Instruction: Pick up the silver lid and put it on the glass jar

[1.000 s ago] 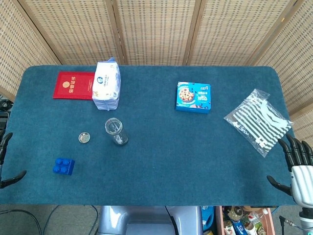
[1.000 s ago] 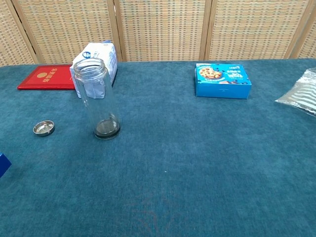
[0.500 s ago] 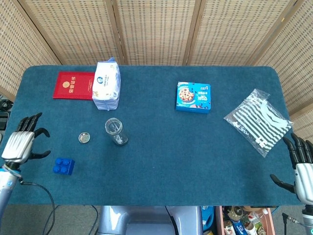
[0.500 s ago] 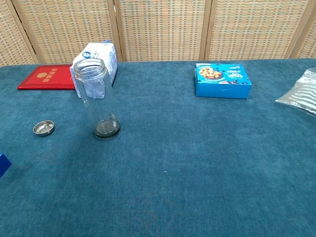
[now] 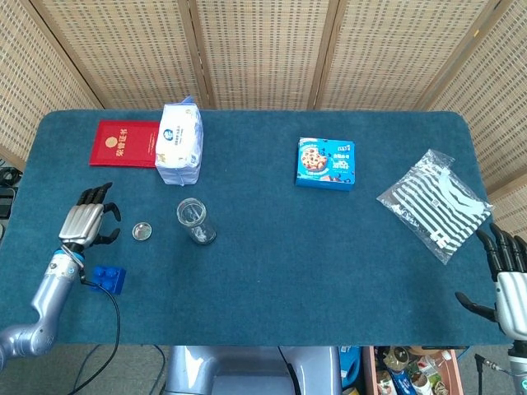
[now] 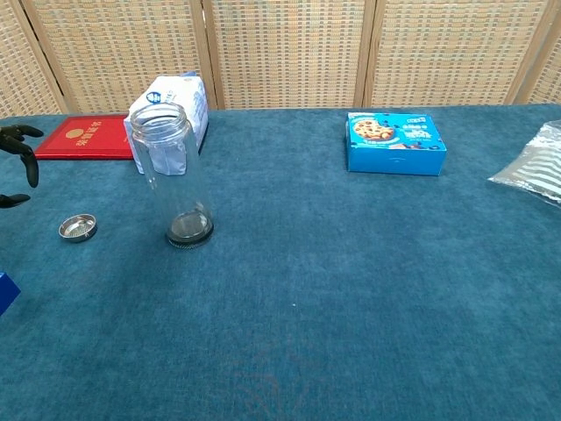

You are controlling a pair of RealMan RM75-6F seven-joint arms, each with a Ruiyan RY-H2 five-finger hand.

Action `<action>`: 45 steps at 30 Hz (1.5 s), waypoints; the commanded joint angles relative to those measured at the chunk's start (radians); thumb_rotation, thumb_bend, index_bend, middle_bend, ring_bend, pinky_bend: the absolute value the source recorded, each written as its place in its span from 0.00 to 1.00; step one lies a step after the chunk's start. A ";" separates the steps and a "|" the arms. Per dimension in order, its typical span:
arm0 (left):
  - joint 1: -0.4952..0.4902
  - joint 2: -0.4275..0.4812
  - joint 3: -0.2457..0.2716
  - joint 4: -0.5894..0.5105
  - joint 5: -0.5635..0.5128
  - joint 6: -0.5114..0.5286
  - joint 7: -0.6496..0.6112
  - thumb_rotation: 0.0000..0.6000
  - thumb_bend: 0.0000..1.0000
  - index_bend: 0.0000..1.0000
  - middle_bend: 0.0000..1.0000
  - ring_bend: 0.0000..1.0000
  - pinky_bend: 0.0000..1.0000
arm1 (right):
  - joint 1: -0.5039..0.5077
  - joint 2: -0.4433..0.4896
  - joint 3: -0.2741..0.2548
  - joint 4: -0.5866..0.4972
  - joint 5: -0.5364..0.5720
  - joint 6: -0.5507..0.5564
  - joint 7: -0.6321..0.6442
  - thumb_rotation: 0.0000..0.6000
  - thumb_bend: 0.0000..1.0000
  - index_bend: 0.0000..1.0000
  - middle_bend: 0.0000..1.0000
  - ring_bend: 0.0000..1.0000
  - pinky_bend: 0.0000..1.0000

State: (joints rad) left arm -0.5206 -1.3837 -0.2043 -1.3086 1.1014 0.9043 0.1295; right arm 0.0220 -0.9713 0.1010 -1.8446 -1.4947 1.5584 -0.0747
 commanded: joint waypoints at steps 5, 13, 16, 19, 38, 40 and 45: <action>-0.025 -0.038 0.004 0.031 -0.042 -0.027 0.025 1.00 0.38 0.51 0.00 0.00 0.00 | 0.003 -0.001 -0.002 0.000 0.004 -0.008 -0.001 1.00 0.00 0.01 0.00 0.00 0.00; -0.056 -0.086 0.009 0.072 -0.078 -0.053 0.058 1.00 0.44 0.51 0.00 0.00 0.00 | 0.007 -0.001 -0.001 0.004 0.017 -0.019 0.002 1.00 0.00 0.01 0.00 0.00 0.00; -0.062 -0.102 0.013 0.086 -0.097 -0.062 0.071 1.00 0.45 0.51 0.00 0.00 0.00 | 0.008 0.000 -0.001 0.005 0.019 -0.022 0.005 1.00 0.00 0.01 0.00 0.00 0.00; -0.066 -0.112 0.015 0.092 -0.103 -0.067 0.068 1.00 0.45 0.51 0.00 0.00 0.00 | 0.009 0.001 -0.001 0.005 0.021 -0.023 0.008 1.00 0.00 0.01 0.00 0.00 0.00; -0.065 -0.184 0.029 0.175 -0.089 -0.059 0.019 1.00 0.45 0.53 0.00 0.00 0.00 | 0.012 0.006 -0.004 0.011 0.024 -0.034 0.027 1.00 0.00 0.01 0.00 0.00 0.00; -0.065 -0.187 0.029 0.179 -0.085 -0.055 0.017 1.00 0.45 0.55 0.00 0.00 0.00 | 0.013 0.005 -0.004 0.011 0.025 -0.035 0.026 1.00 0.00 0.01 0.00 0.00 0.00; -0.066 -0.191 0.029 0.184 -0.081 -0.055 0.012 1.00 0.45 0.58 0.00 0.00 0.00 | 0.015 0.005 -0.005 0.010 0.026 -0.039 0.025 1.00 0.00 0.02 0.00 0.00 0.00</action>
State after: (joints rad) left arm -0.5862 -1.5741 -0.1753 -1.1245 1.0196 0.8499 0.1423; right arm 0.0367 -0.9661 0.0961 -1.8341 -1.4685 1.5199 -0.0493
